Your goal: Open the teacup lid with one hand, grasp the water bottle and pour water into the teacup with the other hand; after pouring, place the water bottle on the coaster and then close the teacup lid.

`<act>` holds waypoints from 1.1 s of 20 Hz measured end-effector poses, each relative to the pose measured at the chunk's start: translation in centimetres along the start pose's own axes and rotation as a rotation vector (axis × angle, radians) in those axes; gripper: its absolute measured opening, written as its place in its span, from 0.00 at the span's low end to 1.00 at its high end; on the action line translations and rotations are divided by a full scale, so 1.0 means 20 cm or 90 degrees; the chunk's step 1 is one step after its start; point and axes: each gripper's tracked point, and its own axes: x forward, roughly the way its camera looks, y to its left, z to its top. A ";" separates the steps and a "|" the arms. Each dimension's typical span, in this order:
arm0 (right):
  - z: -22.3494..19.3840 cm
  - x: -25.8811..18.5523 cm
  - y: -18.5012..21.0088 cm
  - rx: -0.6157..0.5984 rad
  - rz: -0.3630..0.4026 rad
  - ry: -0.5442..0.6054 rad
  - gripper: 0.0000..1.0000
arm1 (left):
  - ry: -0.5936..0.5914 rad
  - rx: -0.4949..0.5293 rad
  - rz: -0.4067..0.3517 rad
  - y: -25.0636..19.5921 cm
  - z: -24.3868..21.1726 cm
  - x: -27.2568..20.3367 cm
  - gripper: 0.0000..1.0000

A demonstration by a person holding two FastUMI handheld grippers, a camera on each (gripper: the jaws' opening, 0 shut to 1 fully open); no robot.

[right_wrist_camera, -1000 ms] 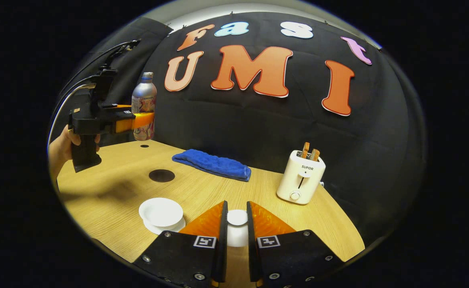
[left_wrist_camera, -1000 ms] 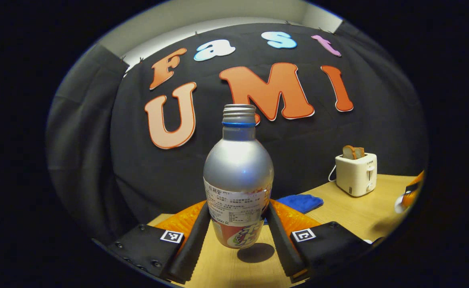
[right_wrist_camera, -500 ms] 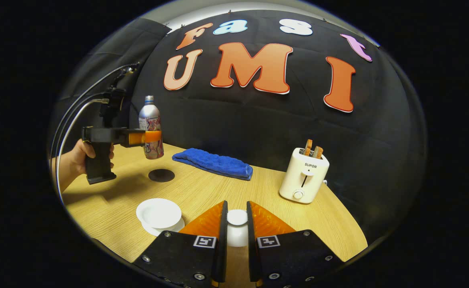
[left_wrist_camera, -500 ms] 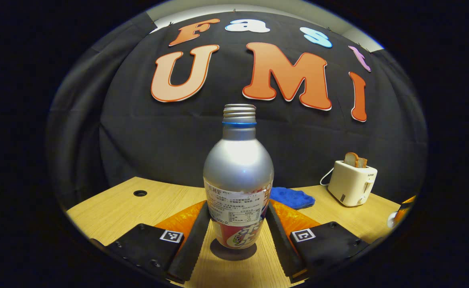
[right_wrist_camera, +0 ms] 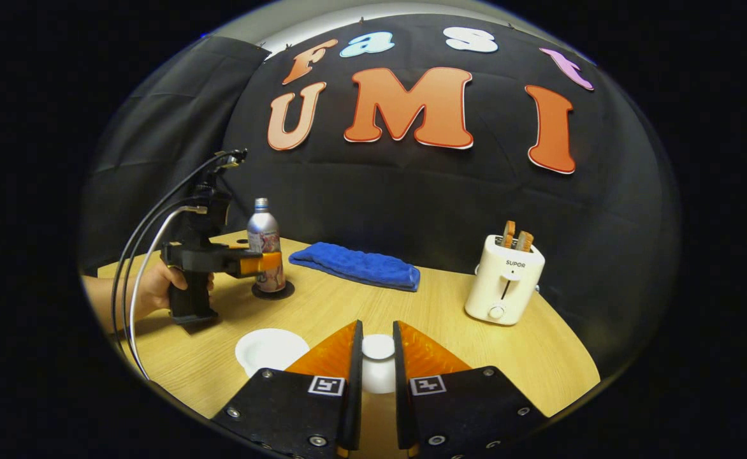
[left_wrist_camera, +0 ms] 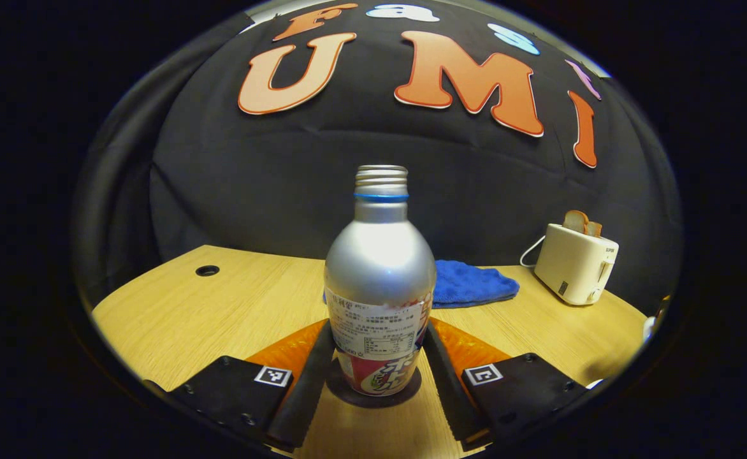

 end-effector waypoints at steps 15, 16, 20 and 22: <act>-0.04 0.13 0.38 0.054 0.095 0.017 0.23 | -0.001 0.061 -0.025 0.00 0.01 -0.16 0.97; -0.04 0.13 0.41 0.054 0.101 0.018 0.23 | -0.007 0.068 -0.030 -0.01 0.01 -0.20 0.98; -0.07 0.15 0.45 0.055 0.099 0.024 0.23 | -0.038 0.087 -0.034 -0.04 0.06 -0.33 0.97; -0.08 0.15 0.48 0.052 0.101 0.028 0.23 | -0.056 0.087 -0.034 -0.05 0.11 -0.40 0.93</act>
